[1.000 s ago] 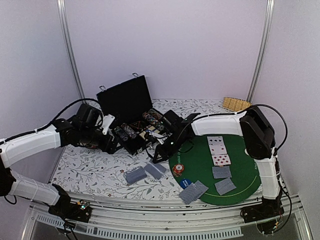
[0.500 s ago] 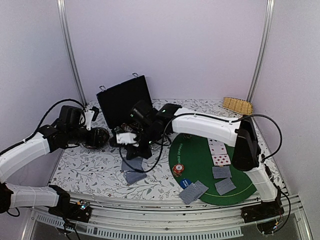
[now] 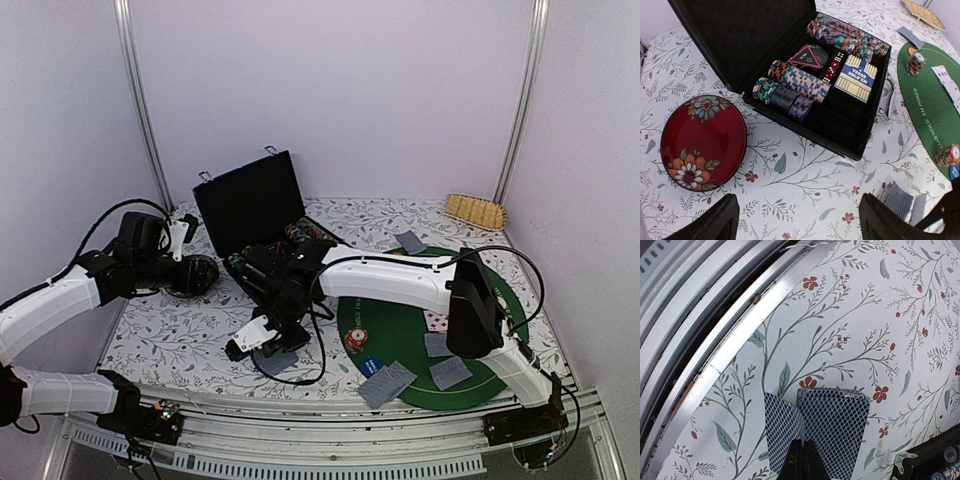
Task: Distribute texas hold em gaming equipment
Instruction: Place the poker card in the face-down deck piles.
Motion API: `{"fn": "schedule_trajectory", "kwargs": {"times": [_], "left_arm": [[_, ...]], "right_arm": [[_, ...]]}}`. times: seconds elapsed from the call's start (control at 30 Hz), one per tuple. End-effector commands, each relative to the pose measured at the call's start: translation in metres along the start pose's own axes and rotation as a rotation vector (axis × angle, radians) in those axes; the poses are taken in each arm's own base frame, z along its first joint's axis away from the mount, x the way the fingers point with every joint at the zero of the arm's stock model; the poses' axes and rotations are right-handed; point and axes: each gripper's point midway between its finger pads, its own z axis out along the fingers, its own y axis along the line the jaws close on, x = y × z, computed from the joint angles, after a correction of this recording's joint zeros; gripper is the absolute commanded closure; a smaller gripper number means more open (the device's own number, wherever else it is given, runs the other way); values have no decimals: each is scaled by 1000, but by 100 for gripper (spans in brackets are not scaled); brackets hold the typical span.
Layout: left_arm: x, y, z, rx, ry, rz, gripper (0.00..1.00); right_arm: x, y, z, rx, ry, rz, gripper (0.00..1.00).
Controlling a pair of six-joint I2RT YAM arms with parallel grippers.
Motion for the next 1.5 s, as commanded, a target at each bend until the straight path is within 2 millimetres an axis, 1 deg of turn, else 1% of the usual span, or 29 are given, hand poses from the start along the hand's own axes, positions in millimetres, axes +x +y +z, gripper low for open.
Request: {"fn": "schedule_trajectory", "kwargs": {"times": [0.0,0.13,0.2,0.23,0.33,0.37,0.4,0.47,0.53,0.63,0.83,1.0,1.1,1.2,1.23,1.27,1.3,1.37,1.47], "left_arm": [[-3,3,0,1,-22,-2,15],[-2,2,1,6,-19,-1,15],[-2,2,1,10,-17,-1,15],[-2,2,1,11,-18,0,15],[-2,2,0,6,-21,0,15],[-2,2,0,7,-22,0,15],[-2,2,0,6,-24,0,15],[-3,2,-1,6,-28,0,15],[-3,2,-2,6,-30,0,14],[-3,2,-1,7,-29,-1,14],[-3,2,-1,11,-29,0,14],[-3,1,-1,16,-30,1,14],[-3,1,-2,13,-30,1,14],[-3,1,-2,15,-32,0,14],[-3,1,-2,15,-32,1,14],[-3,1,-2,15,-32,2,14],[-3,1,-2,15,-31,1,14],[-4,1,-2,15,-33,1,14],[-4,1,-2,14,-33,1,14]], "right_arm": [[-16,12,-29,-34,-12,-72,98],[-31,-5,-54,62,-43,-100,98],[-47,-19,-75,140,-90,-125,98],[-49,-22,-76,157,-97,-128,98],[-42,-34,-66,198,-62,-128,98],[-32,-35,-50,188,-28,-121,98],[-24,-36,-42,187,6,-117,98],[-15,-36,-33,171,33,-111,98],[-11,-34,-27,159,43,-105,98],[-9,-36,-22,159,41,-96,98],[-5,-35,-4,141,31,-81,98],[-7,-33,3,124,12,-78,99],[-3,-30,9,108,19,-70,98],[0,-32,13,117,28,-61,98],[1,-34,14,128,34,-59,97],[2,-37,14,140,40,-49,92],[2,-40,13,156,43,-47,86],[1,-46,10,183,44,-39,69],[-4,-55,1,236,37,-31,53]]}}
